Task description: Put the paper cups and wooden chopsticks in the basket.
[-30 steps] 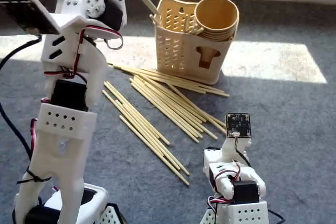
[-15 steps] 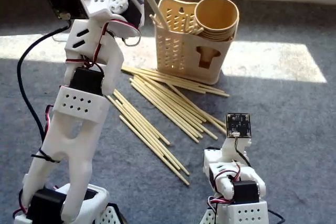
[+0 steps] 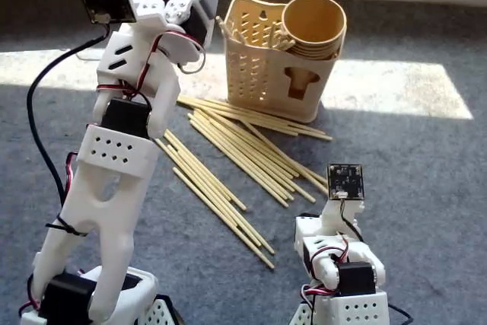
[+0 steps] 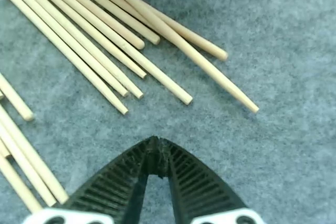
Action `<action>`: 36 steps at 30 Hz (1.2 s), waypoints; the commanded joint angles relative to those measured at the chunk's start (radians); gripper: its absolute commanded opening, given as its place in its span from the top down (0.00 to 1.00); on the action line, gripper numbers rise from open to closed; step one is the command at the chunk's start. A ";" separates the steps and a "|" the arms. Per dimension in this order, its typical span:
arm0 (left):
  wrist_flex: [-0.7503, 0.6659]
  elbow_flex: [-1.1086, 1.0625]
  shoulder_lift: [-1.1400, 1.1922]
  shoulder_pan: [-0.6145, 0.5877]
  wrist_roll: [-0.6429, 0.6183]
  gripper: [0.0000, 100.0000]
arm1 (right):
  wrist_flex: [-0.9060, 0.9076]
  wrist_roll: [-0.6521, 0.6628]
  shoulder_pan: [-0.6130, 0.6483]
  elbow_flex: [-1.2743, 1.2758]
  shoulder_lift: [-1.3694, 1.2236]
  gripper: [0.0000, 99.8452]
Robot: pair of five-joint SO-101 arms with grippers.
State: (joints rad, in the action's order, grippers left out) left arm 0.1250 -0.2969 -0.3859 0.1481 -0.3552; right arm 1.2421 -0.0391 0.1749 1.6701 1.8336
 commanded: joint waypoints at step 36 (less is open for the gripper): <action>0.321 -0.708 -0.877 -0.196 0.176 0.85 | 0.010 -0.003 -0.008 0.150 0.004 1.00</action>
State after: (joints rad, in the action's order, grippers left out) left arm 0.4242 -0.9889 -1.2313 -0.0176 -0.1803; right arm 1.2421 -0.0391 0.1749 1.6701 1.8336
